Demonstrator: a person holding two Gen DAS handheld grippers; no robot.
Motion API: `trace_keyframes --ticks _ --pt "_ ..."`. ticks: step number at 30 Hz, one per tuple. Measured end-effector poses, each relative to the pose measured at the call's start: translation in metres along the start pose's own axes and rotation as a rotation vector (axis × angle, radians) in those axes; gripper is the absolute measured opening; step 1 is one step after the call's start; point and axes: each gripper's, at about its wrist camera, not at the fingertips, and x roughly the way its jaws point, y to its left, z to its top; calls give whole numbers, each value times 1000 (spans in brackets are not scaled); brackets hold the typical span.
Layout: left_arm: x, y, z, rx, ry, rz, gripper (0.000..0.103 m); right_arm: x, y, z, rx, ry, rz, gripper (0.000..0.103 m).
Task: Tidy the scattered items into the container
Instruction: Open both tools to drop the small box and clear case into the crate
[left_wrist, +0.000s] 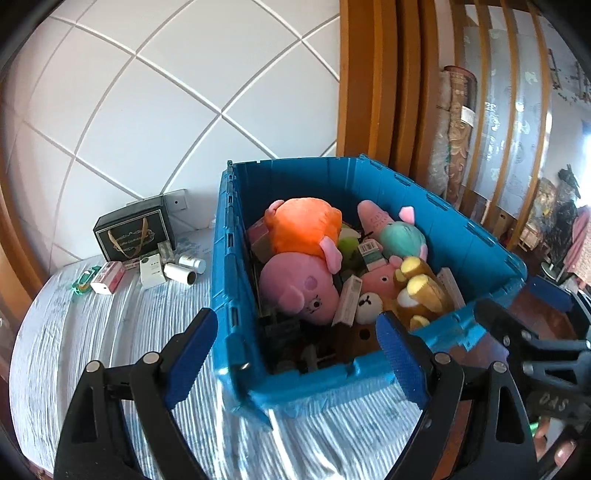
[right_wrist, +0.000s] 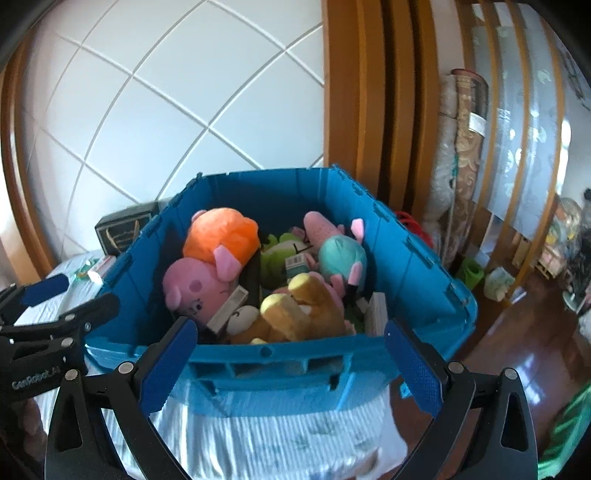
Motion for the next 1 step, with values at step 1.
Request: trace_keyframes --ticks 1 --pt "-3 1 -2 5 -2 -3 88 -3 2 -1 12 -2 -5 103"
